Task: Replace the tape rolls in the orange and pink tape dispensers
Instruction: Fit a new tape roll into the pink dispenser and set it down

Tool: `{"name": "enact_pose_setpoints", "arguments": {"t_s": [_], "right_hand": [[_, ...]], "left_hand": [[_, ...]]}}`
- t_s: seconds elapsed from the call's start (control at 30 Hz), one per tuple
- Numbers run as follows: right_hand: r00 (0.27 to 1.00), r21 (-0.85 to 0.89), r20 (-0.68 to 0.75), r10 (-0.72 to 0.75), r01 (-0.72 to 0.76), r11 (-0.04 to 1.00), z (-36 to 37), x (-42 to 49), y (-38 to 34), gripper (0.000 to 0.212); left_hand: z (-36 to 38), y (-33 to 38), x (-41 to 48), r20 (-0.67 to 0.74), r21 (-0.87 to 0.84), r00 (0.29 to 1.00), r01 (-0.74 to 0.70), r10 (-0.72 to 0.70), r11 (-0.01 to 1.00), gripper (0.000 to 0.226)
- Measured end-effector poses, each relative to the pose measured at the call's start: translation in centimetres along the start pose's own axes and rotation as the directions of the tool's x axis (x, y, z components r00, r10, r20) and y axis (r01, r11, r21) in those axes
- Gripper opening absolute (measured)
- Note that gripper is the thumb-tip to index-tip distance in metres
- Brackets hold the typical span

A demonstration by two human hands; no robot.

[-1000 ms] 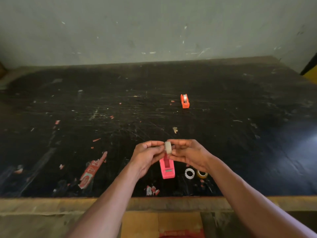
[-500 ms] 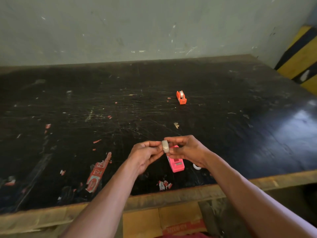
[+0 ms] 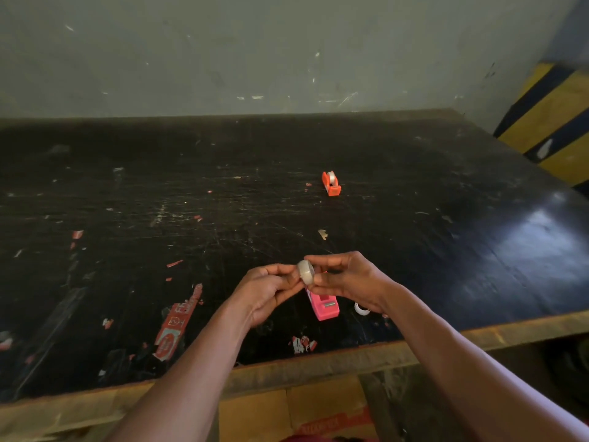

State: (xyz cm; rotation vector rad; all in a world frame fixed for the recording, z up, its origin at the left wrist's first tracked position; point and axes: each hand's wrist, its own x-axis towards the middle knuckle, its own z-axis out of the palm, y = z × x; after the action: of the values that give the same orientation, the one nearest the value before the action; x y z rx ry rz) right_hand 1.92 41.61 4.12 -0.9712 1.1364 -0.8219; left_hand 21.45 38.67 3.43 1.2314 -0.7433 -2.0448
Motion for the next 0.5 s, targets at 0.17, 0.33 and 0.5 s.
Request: {"name": "enact_pose_setpoints", "arguments": {"t_s": [0.17,0.33,0.5], "right_hand": [[1.000,0.012,0.011,-0.004,0.004,1.000,-0.20,-0.33,0.24,0.042],[1.000,-0.012,0.003,-0.003,0.003,1.000,-0.31,-0.38,0.56,0.042],[1.000,-0.047,0.019,-0.005,0.006,0.999,-0.17,-0.09,0.70,0.045]], "left_hand": [[0.59,-0.37,-0.33,-0.022,0.014,1.000,0.008,-0.008,1.000,0.025],[0.72,-0.39,-0.28,-0.041,0.057,0.999,0.012,-0.009,0.998,0.024],[0.74,-0.23,-0.46,-0.091,0.107,0.996,0.011,-0.002,0.994,0.021]]}}
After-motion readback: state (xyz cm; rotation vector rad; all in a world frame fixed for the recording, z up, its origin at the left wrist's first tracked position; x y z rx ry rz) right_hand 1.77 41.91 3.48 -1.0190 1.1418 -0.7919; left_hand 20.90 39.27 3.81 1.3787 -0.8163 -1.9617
